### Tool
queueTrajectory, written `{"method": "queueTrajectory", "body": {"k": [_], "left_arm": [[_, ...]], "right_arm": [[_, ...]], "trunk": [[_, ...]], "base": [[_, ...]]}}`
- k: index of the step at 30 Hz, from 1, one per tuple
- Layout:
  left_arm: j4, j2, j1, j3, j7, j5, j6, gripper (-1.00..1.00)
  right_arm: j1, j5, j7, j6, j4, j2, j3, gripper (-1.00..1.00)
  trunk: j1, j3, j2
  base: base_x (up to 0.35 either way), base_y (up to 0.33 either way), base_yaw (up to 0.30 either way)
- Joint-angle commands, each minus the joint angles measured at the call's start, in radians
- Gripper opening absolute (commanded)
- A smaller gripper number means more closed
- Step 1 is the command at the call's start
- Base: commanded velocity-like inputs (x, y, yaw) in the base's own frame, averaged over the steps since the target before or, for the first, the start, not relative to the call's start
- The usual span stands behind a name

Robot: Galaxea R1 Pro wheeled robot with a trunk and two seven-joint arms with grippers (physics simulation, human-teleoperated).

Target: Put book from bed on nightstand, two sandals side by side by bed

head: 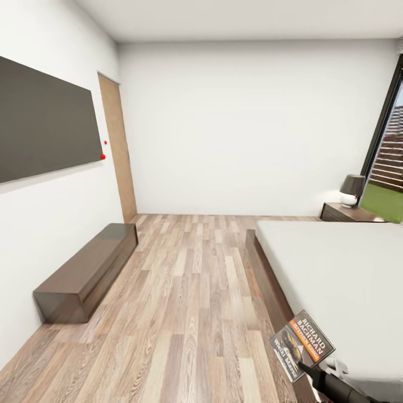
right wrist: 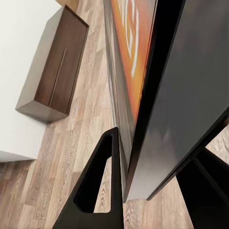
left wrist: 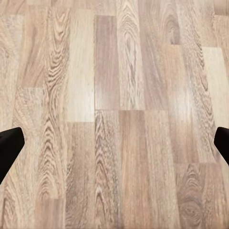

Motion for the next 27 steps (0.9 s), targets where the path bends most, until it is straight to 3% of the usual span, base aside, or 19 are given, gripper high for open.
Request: {"method": "queueTrajectory", "body": {"k": [1, 15, 18, 21, 27], "left_arm": [[0.001, 0.0, -0.001, -0.008, -0.004, 0.011, -0.003, 1.0], [-0.001, 0.0, -0.001, -0.007, -0.008, 0.011, -0.006, 1.0], [-0.001, 0.0, -0.001, -0.007, -0.008, 0.011, -0.006, 1.0], [-0.002, 0.0, -0.001, -0.007, -0.009, 0.012, -0.007, 1.0], [-0.034, -0.014, -0.001, -0.004, -0.01, 0.014, -0.005, 1.0]], "right_arm": [[-0.001, -0.005, 0.003, -0.002, 0.001, 0.0, 0.004, -1.0], [-0.001, -0.003, -0.014, 0.002, 0.0, 0.002, 0.011, -1.0], [-0.001, -0.002, -0.104, 0.0, -0.002, 0.002, 0.018, -1.0], [-0.001, -0.001, -0.281, -0.001, -0.012, 0.001, 0.021, -1.0], [-0.001, 0.0, -0.326, 0.018, -0.018, 0.001, 0.02, -1.0]], "trunk": [[0.0, -0.003, -0.001], [0.0, -0.005, -0.001], [0.0, -0.005, -0.001], [0.0, -0.005, -0.001], [0.0, -0.005, -0.001]], "base": [[0.0, 0.0, -0.084], [0.0, 0.0, -0.008], [0.0, 0.0, 0.0], [0.0, 0.0, 0.0], [0.0, 0.0, 0.0]]}}
